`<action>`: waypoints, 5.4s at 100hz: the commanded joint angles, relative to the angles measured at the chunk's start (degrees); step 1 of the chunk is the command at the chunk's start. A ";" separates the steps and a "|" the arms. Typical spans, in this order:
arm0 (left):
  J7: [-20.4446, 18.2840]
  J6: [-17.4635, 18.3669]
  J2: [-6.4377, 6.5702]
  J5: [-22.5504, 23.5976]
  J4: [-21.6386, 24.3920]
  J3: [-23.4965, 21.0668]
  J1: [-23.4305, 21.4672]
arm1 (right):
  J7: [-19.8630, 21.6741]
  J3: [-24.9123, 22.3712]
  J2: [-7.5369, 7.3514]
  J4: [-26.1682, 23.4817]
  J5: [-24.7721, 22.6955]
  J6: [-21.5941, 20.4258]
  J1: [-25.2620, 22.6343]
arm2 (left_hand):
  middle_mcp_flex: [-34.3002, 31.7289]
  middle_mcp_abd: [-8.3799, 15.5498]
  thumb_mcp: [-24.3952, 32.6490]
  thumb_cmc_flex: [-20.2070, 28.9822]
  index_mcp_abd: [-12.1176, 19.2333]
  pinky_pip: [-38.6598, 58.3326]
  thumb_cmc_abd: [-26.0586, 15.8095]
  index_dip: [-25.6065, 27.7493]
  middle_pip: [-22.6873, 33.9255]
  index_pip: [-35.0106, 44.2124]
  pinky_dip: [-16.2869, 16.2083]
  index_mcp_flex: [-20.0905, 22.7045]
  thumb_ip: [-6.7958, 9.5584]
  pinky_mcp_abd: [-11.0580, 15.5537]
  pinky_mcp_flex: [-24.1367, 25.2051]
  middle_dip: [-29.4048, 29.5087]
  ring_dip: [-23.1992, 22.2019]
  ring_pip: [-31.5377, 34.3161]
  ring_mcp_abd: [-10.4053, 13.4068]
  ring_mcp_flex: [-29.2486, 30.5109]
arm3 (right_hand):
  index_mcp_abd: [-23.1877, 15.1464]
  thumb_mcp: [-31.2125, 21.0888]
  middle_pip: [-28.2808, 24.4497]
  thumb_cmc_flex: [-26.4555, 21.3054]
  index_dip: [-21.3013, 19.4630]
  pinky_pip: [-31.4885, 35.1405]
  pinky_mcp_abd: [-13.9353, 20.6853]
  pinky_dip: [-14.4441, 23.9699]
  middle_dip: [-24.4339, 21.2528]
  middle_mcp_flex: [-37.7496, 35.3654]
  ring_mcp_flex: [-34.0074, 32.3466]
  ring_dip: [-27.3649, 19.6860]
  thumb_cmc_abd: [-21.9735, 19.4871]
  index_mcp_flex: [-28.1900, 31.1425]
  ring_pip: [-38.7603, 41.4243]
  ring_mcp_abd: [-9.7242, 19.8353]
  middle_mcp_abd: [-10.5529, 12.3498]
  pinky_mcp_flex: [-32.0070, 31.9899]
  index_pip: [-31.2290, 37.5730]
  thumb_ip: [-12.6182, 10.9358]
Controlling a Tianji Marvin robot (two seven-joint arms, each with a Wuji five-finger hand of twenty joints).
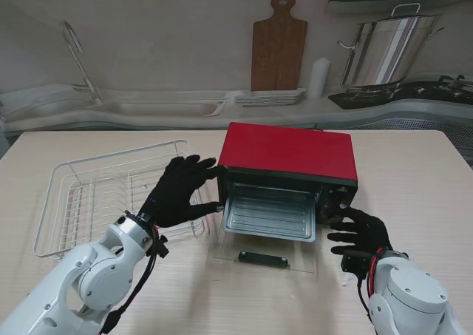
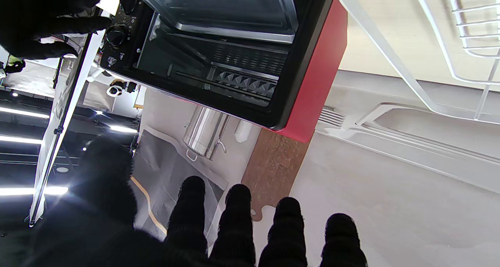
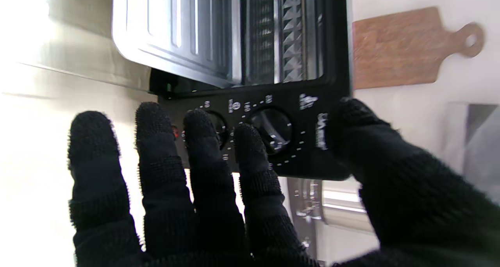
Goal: Slide the trays into the oven
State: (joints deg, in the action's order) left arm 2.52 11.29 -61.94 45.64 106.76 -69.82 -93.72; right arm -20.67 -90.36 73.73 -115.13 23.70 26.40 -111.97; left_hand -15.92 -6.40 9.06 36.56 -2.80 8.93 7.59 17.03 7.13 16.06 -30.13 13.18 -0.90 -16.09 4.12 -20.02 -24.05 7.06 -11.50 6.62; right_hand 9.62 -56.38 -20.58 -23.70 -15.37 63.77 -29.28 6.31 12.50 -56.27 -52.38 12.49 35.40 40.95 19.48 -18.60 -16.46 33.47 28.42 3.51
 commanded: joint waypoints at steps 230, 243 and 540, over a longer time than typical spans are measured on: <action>-0.61 -0.55 -0.42 -0.02 2.58 -1.45 -3.25 | 17.37 28.35 -9.08 6.78 -50.90 -12.39 5.78 | 1.39 0.42 -0.39 -0.25 -0.07 -2.80 -1.82 0.28 -0.54 -0.08 0.32 -0.67 1.04 1.19 1.26 1.14 1.50 -1.58 2.03 -1.62 | -5.31 -6.59 -2.02 3.56 2.43 -14.26 28.72 6.02 1.56 24.01 23.26 -8.11 -4.68 -9.37 -18.13 18.39 10.04 -28.38 1.03 -2.91; -0.51 -0.64 -0.43 -0.01 2.69 -1.55 -3.47 | 16.56 28.43 -8.86 6.43 -50.70 -12.18 5.80 | 1.33 0.44 -0.39 -0.27 -0.09 -2.82 -1.82 0.27 -0.54 -0.10 0.33 -0.66 1.04 1.21 1.26 1.14 1.50 -1.59 2.02 -1.63 | -5.26 -6.72 -2.12 3.71 2.54 -14.12 28.78 6.07 1.62 24.31 23.27 -8.31 -4.60 -9.35 -18.44 18.51 10.11 -28.39 1.16 -2.88; -1.60 -2.63 -0.22 1.49 3.97 -1.72 -3.89 | 5.15 39.12 -1.16 23.20 -40.47 2.66 29.23 | 1.24 0.29 -0.50 -0.25 -0.16 -2.89 -1.84 0.36 -0.56 -0.18 0.46 -0.50 1.03 1.27 1.23 1.11 1.53 -1.57 1.98 -1.63 | -5.04 -7.94 -5.54 3.72 2.16 -12.26 28.97 7.10 2.91 25.82 24.80 -6.55 -3.89 -8.85 -15.46 18.61 10.25 -28.73 2.24 -2.80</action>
State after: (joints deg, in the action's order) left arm 1.91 8.97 -61.94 47.11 110.07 -71.48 -97.23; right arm -16.09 -51.40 71.88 -92.27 -16.66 28.95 -83.04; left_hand -15.92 -6.40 9.06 36.56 -2.81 8.93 7.59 17.03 7.14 16.06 -30.12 13.23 -0.90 -16.09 4.15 -19.98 -23.41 6.97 -11.50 6.62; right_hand 5.39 -63.77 -27.77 -21.62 -13.02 50.55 -1.74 13.08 14.85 -31.29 -29.67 5.52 31.09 32.65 5.50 -2.45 -7.82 5.11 29.98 3.85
